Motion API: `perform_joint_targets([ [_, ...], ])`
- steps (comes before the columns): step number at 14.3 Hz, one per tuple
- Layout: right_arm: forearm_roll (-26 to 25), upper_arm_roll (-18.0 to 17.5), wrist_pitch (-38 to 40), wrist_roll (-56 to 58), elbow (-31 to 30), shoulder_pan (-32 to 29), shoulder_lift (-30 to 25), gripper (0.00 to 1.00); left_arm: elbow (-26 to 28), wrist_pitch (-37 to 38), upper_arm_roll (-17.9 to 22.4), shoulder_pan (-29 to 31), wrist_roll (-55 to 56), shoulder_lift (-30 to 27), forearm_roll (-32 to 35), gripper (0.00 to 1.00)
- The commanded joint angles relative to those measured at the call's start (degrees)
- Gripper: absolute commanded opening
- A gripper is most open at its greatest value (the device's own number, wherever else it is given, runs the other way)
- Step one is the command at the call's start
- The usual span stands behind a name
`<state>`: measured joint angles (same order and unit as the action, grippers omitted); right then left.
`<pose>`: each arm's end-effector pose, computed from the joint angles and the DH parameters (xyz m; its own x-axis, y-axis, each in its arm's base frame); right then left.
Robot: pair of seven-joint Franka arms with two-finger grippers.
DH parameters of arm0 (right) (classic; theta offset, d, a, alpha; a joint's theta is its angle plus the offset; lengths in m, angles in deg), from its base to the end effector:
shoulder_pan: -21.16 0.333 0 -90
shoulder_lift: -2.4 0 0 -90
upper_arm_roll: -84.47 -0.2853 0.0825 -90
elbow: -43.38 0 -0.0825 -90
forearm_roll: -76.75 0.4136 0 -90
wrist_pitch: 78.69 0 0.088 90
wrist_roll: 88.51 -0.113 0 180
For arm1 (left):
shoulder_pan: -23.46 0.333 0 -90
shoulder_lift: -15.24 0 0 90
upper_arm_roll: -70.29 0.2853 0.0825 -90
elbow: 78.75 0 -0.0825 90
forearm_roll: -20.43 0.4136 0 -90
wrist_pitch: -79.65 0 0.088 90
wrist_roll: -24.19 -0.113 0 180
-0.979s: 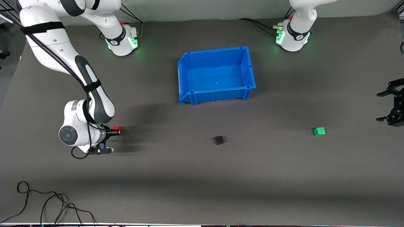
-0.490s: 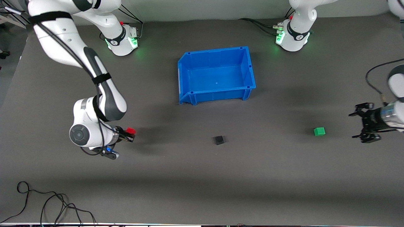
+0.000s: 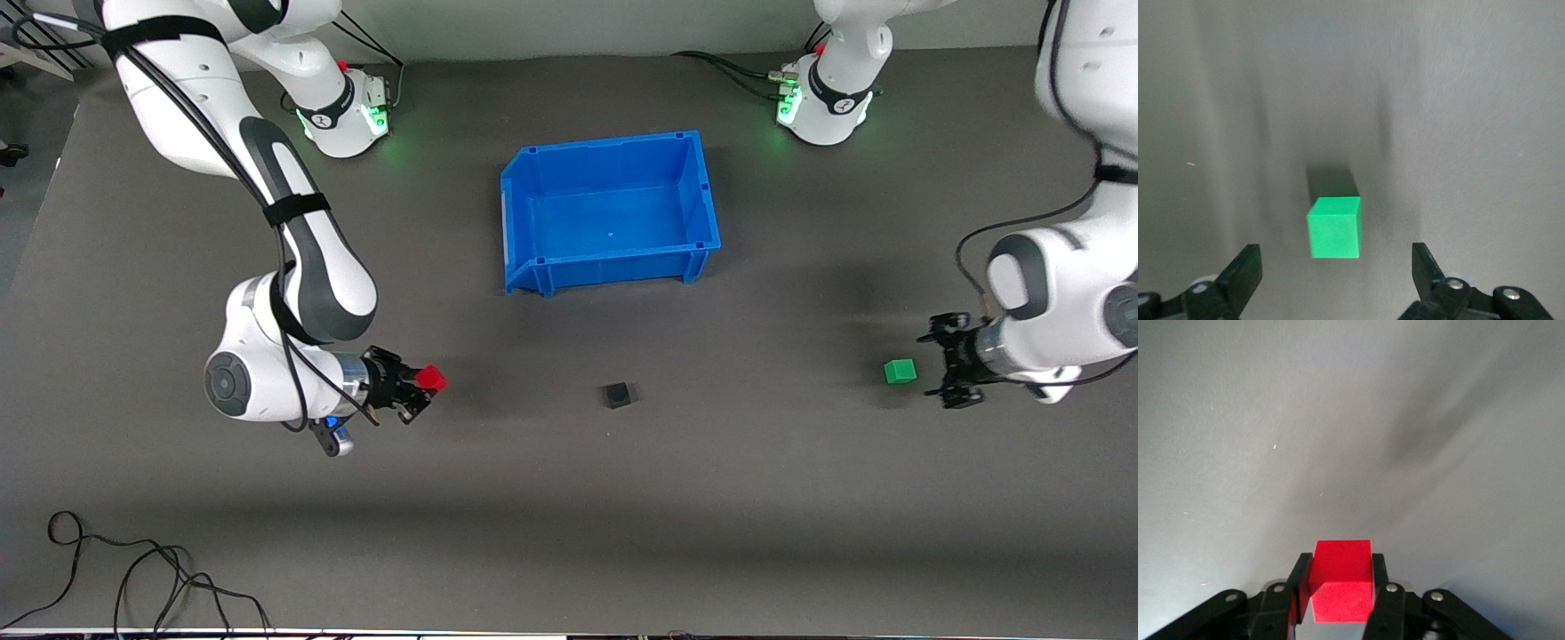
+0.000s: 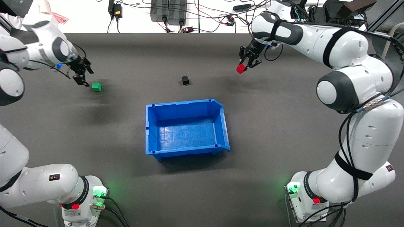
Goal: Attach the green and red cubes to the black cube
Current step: 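Carry the red cube toward the black cube while the left gripper grasps green, then set the red cube against the black cube while the left gripper lifts green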
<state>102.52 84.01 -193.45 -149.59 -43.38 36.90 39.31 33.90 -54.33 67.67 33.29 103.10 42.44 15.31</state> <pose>0.6648 0.2222 0.2313 0.4882 -0.7691 -0.4126 -0.8468 -0.5319 -0.0104 0.6051 0.0743 0.1651 -0.0059 0.9953 -0.0971 0.9961 -0.0026 -0.0879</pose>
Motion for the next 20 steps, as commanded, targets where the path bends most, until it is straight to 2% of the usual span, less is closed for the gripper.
perform_joint_targets([
  [1, 7.08, 0.46, -2.83, -9.28, 5.54, 3.06, 5.35, 0.1, 0.02, -2.24, 0.6, -1.21, 2.3, 2.07, 1.6, 1.0],
  [3, 11.4, 0.46, -3.81, -15.27, 9.13, 5.6, 9.13, 0.1, 0.11, -2.25, 0.6, -1.56, 3.09, 2.95, 3.97, 1.0],
  [4, 11.85, 0.46, -4.07, -16.43, 10.29, 6.75, 10.45, 0.1, 0.11, -2.25, 0.6, -1.56, 3.52, 3.3, 5.03, 1.0],
  [6, 15.18, 0.46, -7.92, -18.37, 10.82, 7.02, 11.95, 0.1, 0.02, -2.33, 0.6, -1.56, 3.79, 3.56, 5.3, 1.0],
  [7, 16.67, 0.38, -10.29, -18.55, 10.82, 7.81, 12.74, 0.1, 0.02, -2.33, 0.69, -1.56, 3.79, 3.57, 5.3, 0.98],
  [8, 17.65, 0.38, -11.97, -18.72, 11.09, 8.86, 13.79, 0.1, 0.02, -2.33, 0.69, -1.48, 4.14, 3.57, 5.3, 0.89],
  [9, 18.26, 0.38, -13.29, -19.42, 11.87, 9.39, 15.02, 0.1, 0.02, -2.33, 0.78, -1.39, 5.62, 3.48, 5.39, 0.78],
  [10, 18.71, 0.38, -14.52, -21.17, 13.1, 10.27, 16.43, 0.09, -0.06, -2.33, 0.78, -1.3, 6.6, 3.48, 5.91, 0.56],
  [11, 18.71, 0.38, -15.84, -23.01, 13.89, 12.02, 17.22, 0.09, -0.07, -2.33, 0.69, -1.04, 6.69, 3.57, 6.61, 0.25],
  [12, 18.8, 0.46, -17.59, -24.77, 14.86, 13.16, 17.93, 0.09, -0.07, -2.33, 0.69, -1.04, 6.78, 3.57, 6.79, 0.0],
  [14, 18.8, 0.46, -18.66, -27.15, 17.32, 13.44, 19.42, 0.09, -0.24, -2.25, 0.69, -0.95, 6.78, 3.39, 6.79, 0.0],
  [17, 18.71, 0.46, -20.15, -27.34, 17.33, 15.1, 20.13, 0.09, -1.29, -0.93, 0.43, -1.65, 7.13, 2.78, 6.62, 0.0],
  [20, 18.71, 0.46, -21.03, -27.42, 17.24, 15.72, 20.66, 0.09, -5.84, 1.96, -0.01, -5.06, 12.47, 2.86, 6.09, 0.0],
])
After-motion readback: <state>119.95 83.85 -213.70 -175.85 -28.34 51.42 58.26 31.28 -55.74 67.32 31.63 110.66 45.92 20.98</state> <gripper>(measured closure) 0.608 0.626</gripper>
